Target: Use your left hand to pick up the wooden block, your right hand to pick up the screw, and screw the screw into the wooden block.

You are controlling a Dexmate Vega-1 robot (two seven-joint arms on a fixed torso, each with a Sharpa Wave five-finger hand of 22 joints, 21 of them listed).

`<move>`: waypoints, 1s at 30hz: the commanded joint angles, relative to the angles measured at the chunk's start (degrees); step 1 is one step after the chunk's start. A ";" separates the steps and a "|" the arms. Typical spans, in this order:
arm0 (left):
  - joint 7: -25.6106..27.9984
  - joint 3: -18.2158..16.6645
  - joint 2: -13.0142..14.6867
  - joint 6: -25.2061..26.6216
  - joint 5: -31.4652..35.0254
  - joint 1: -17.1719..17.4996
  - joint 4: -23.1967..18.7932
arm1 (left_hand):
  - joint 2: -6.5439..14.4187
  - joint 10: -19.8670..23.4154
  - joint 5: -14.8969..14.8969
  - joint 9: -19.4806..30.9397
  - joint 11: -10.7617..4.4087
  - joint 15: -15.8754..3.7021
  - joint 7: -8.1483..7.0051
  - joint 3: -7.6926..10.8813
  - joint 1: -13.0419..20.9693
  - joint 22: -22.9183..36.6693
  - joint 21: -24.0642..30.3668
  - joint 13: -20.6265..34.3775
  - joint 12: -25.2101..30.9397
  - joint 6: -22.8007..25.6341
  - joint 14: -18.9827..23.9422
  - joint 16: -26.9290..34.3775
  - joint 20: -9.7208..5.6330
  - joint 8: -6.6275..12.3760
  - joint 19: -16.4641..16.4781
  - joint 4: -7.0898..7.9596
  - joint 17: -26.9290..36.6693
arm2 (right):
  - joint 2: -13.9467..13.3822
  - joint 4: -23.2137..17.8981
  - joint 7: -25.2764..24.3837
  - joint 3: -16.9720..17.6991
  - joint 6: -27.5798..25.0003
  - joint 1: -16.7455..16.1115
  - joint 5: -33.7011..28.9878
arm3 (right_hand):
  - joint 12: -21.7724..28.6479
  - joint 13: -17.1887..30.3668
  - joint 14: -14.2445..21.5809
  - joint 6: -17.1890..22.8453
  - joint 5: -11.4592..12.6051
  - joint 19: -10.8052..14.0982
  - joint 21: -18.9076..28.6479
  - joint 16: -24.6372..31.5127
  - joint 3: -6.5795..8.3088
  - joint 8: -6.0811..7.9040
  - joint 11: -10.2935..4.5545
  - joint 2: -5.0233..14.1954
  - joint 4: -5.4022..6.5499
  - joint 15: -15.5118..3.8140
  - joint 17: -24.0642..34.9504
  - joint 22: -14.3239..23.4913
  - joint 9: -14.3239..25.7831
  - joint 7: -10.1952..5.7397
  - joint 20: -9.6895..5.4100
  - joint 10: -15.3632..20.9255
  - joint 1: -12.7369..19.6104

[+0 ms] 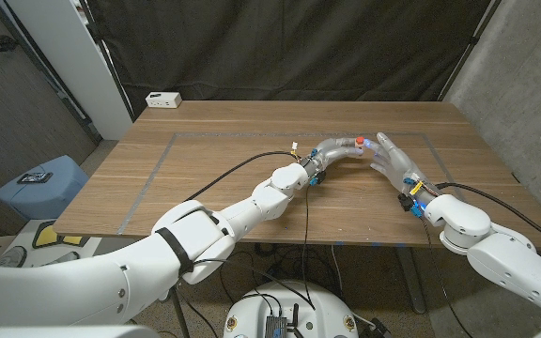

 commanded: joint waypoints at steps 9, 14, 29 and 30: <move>0.03 -0.02 1.07 0.13 0.16 0.41 -1.49 | 0.12 2.11 0.06 0.17 -0.82 -2.52 -0.65 0.10 -0.74 0.15 0.30 1.23 1.49 0.90 0.92 0.29 0.22 0.45 0.07 0.54 0.18 | 0.71 0.44 -1.42 1.35 -0.06 -0.07 -1.11 | 0.23 0.10 -7.49 -0.48 0.58 0.15 0.00 0.23 0.28 -0.11 -0.28 0.45 0.03 -0.01 0.03 0.14 0.07 -0.43 0.23 -4.30 0.23; 0.06 -0.01 1.48 0.03 0.30 0.43 -2.03 | 0.04 2.34 0.01 0.17 -0.86 -2.66 -0.95 -0.01 -1.20 0.14 0.30 1.20 1.51 1.15 0.89 0.24 0.25 0.51 0.08 0.71 0.20 | 1.11 0.81 -1.62 1.25 -0.07 0.34 -1.38 | 0.22 0.11 -7.48 -0.63 0.58 0.14 0.00 0.23 0.29 -0.15 -0.22 0.45 0.02 0.00 0.03 0.14 0.07 -0.75 0.22 -4.33 0.26; 0.78 -0.26 3.37 0.72 0.49 1.35 -5.43 | -0.02 2.43 -0.03 0.17 -0.87 -2.68 -0.96 -0.03 -1.70 0.14 0.24 1.09 1.38 1.12 0.73 0.09 0.42 0.43 -0.04 0.82 0.20 | 2.17 1.52 -2.38 0.51 -0.33 1.82 -2.02 | 0.21 0.11 -7.39 -0.62 0.58 0.19 0.02 0.26 0.31 -0.11 -0.30 0.47 -0.01 -0.06 0.04 0.14 0.08 -0.81 0.20 -4.34 0.33; 0.98 -0.30 3.63 0.90 0.53 1.53 -5.93 | -0.01 2.43 -0.02 0.17 -0.87 -2.69 -0.99 0.00 -1.69 0.14 0.25 1.08 1.36 1.10 0.75 0.08 0.38 0.42 -0.03 0.79 0.19 | 2.26 1.61 -2.44 0.42 -0.40 1.95 -2.01 | 0.21 0.11 -7.39 -0.63 0.58 0.21 0.02 0.26 0.31 -0.11 -0.27 0.47 -0.01 -0.05 0.04 0.14 0.08 -0.79 0.19 -4.33 0.33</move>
